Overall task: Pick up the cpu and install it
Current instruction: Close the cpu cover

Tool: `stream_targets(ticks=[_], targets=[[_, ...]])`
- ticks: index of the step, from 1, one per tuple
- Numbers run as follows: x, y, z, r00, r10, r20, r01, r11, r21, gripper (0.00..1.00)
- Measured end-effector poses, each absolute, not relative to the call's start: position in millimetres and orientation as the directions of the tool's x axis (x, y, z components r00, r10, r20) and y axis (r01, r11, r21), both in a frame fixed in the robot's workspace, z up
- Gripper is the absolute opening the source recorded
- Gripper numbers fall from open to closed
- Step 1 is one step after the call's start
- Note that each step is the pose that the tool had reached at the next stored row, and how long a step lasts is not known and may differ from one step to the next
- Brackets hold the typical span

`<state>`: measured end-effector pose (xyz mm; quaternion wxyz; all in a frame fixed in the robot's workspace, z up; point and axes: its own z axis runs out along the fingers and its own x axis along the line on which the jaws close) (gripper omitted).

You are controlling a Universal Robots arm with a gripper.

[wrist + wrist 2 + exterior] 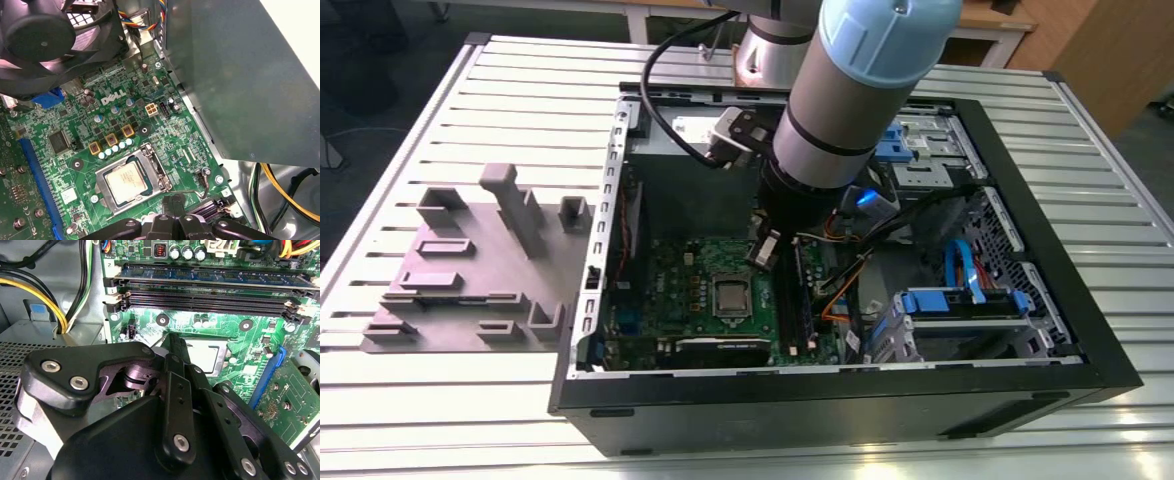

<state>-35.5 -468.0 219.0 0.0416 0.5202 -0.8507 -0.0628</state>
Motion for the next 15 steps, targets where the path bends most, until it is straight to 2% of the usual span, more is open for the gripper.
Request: stream_targets(ticks=[15], targets=[[-40.3, -469.2, 218.7, -0.455, -0.890, 0.004, -0.880, 0.451, 0.148, 0.10]])
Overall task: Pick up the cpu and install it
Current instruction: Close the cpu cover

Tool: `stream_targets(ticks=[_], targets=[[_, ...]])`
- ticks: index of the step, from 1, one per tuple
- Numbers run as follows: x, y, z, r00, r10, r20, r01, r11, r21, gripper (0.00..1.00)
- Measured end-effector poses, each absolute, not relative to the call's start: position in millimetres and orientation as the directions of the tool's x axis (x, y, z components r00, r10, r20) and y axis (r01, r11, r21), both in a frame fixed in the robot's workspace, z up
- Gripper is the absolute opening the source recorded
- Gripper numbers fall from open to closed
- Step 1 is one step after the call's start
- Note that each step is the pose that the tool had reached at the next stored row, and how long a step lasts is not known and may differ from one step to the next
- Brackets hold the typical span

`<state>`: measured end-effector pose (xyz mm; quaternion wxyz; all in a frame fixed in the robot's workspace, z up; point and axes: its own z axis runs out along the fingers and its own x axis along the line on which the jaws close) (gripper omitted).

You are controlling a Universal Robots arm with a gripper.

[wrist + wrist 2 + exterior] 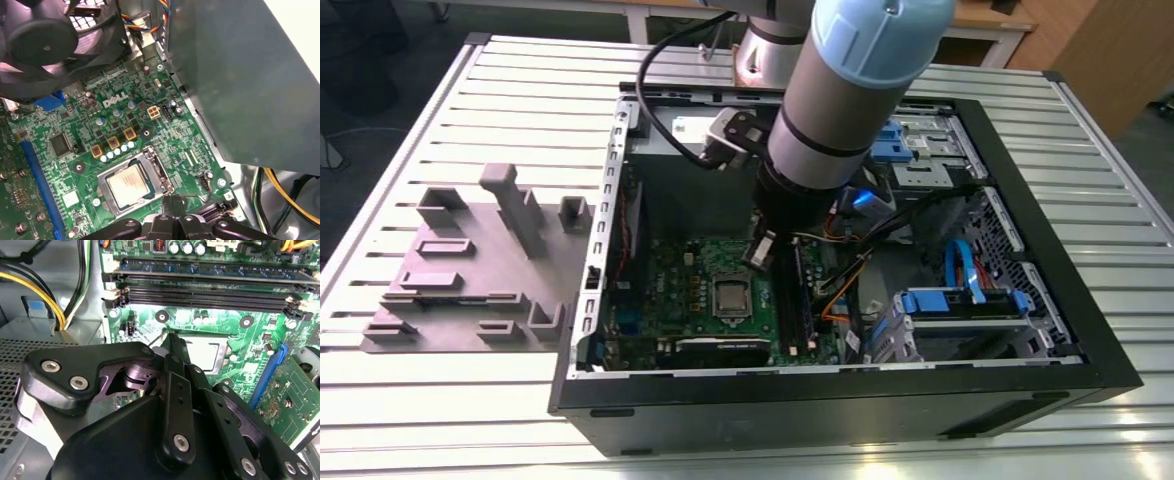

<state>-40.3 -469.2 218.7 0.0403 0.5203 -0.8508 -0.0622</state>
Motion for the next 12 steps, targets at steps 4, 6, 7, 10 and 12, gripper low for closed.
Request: stream_targets(ticks=[4, 6, 7, 10, 12], targets=[[-44, -475, 219, -0.455, -0.890, 0.004, -0.880, 0.451, 0.147, 0.10], [-45, -480, 219, -0.455, -0.890, 0.003, -0.880, 0.451, 0.147, 0.10], [-46, -483, 219, -0.455, -0.890, 0.003, -0.880, 0.451, 0.147, 0.10], [-49, -489, 219, -0.455, -0.890, 0.003, -0.881, 0.451, 0.145, 0.10], [-53, -491, 219, -0.455, -0.890, -0.001, -0.881, 0.451, 0.142, 0.10]])
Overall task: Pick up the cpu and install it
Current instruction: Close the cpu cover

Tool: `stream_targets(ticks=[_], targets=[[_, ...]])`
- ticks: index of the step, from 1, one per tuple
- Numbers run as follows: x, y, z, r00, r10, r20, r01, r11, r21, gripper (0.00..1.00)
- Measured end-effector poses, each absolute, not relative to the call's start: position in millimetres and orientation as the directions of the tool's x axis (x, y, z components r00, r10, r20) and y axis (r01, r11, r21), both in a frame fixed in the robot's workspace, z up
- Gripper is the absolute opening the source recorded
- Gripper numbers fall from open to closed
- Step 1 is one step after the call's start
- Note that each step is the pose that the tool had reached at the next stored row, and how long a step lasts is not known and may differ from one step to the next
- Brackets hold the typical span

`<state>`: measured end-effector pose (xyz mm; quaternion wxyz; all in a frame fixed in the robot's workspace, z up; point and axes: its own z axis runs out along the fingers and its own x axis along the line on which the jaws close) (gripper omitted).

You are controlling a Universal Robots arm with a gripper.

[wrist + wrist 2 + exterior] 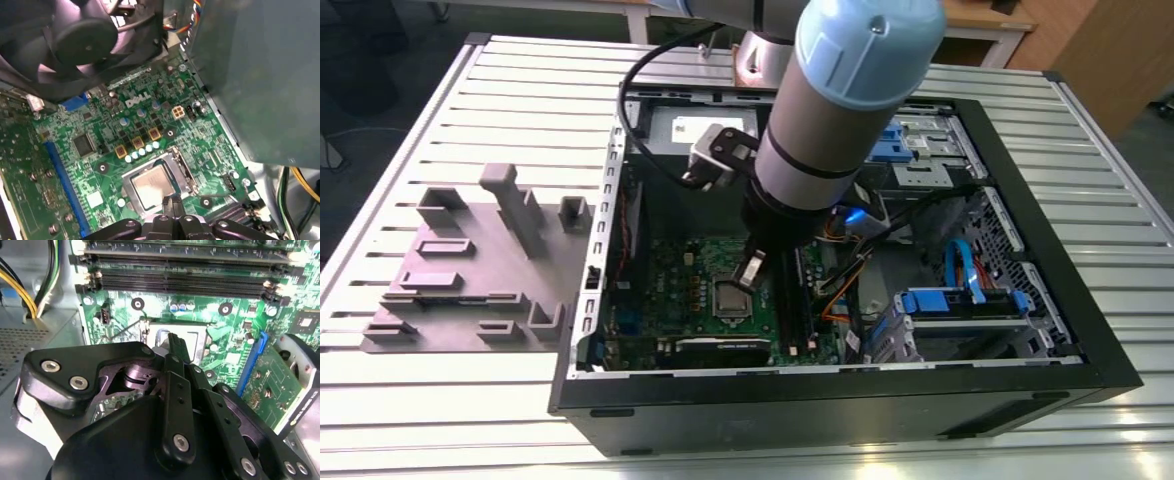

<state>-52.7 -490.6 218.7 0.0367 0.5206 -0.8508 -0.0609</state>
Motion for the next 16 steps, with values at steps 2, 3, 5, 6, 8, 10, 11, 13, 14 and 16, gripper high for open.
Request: stream_targets(ticks=[2, 3, 5, 6, 8, 10, 11, 13, 14, 16], targets=[[-56, -491, 219, -0.455, -0.890, -0.004, -0.882, 0.451, 0.137, 0.10], [-56, -491, 219, -0.455, -0.890, -0.004, -0.882, 0.451, 0.137, 0.10], [-57, -491, 219, -0.455, -0.890, -0.005, -0.882, 0.451, 0.137, 0.10], [-58, -491, 219, -0.455, -0.890, -0.006, -0.882, 0.450, 0.136, 0.10], [-61, -491, 219, -0.455, -0.890, -0.009, -0.883, 0.450, 0.132, 0.10], [-66, -491, 219, -0.455, -0.890, -0.013, -0.884, 0.450, 0.127, 0.10], [-68, -491, 219, -0.455, -0.890, -0.014, -0.884, 0.450, 0.125, 0.10], [-70, -491, 219, -0.455, -0.890, -0.016, -0.884, 0.450, 0.124, 0.10], [-70, -491, 219, -0.455, -0.890, -0.015, -0.884, 0.450, 0.124, 0.10], [-70, -491, 223, -0.455, -0.890, -0.016, -0.884, 0.450, 0.124, 0.10]])
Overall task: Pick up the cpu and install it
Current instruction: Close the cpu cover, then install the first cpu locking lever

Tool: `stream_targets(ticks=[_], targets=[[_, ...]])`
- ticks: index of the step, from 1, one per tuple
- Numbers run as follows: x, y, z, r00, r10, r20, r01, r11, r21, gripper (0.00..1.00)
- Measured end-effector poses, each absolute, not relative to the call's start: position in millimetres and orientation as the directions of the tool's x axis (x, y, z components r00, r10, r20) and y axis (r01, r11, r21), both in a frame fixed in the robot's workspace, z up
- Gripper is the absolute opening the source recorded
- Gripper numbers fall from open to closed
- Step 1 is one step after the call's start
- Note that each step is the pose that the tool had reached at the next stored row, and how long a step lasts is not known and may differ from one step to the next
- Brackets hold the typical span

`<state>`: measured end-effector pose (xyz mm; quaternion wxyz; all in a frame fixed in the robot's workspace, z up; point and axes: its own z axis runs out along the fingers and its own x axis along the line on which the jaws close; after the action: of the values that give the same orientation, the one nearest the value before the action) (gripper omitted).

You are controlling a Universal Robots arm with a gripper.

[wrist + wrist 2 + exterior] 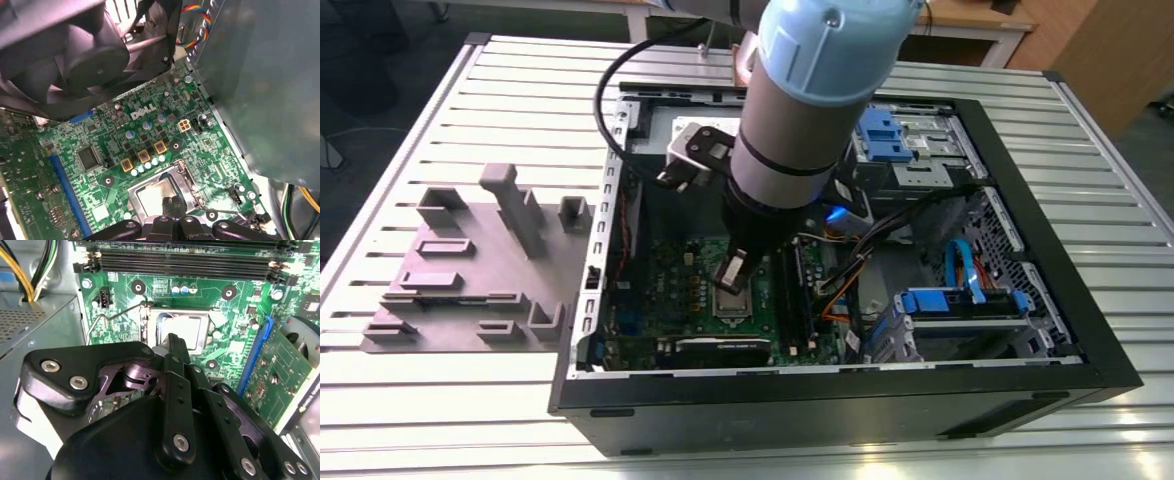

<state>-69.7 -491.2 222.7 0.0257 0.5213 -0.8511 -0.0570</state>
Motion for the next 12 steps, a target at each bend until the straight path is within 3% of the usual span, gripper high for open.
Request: stream_targets(ticks=[12], targets=[[-69.7, -491.8, 234.0, -0.455, -0.890, -0.016, -0.884, 0.450, 0.124, 0.10]])
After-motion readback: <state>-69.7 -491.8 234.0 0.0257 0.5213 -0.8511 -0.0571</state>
